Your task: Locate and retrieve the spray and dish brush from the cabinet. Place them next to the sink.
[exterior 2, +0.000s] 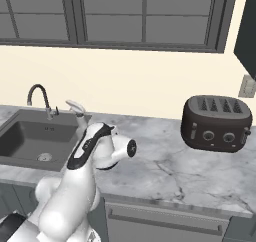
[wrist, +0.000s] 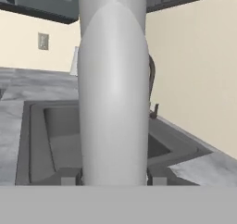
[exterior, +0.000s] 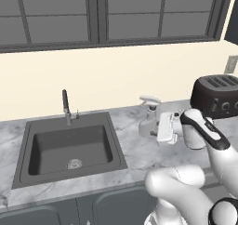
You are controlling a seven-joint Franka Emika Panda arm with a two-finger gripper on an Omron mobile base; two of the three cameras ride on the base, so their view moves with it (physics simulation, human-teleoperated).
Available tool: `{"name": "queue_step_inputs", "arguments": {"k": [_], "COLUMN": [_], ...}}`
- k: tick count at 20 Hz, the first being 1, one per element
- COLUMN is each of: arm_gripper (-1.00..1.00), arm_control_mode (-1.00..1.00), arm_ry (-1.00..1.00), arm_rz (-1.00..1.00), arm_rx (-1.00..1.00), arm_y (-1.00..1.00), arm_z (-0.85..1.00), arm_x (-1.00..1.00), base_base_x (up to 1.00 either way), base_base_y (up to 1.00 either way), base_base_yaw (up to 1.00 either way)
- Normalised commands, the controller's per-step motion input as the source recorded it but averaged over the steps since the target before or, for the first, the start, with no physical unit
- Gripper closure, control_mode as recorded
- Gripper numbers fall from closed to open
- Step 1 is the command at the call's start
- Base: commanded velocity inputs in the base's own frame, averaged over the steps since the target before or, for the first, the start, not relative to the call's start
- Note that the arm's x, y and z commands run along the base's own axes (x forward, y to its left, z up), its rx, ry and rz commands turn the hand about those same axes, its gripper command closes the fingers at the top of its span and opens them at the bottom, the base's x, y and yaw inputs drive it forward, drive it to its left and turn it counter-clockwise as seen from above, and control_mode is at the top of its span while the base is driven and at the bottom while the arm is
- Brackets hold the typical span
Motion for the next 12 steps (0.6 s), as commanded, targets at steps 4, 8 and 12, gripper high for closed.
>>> {"name": "queue_step_inputs", "arguments": {"k": [4, 8, 12], "arm_gripper": [1.0, 1.0, 1.0], "arm_control_mode": [-1.0, -1.0, -1.0], "arm_ry": [0.03, 0.02, 0.0], "arm_rz": [0.15, 0.14, 0.12], "arm_rx": [0.06, 0.05, 0.02], "arm_y": [0.28, 0.28, 0.27], "arm_z": [-0.53, -0.52, -0.5], "arm_x": [0.49, 0.48, 0.44], "base_base_x": [0.0, 0.0, 0.0], "base_base_y": [0.0, 0.0, 0.0], "base_base_yaw": [0.0, 0.0, 0.0]}}
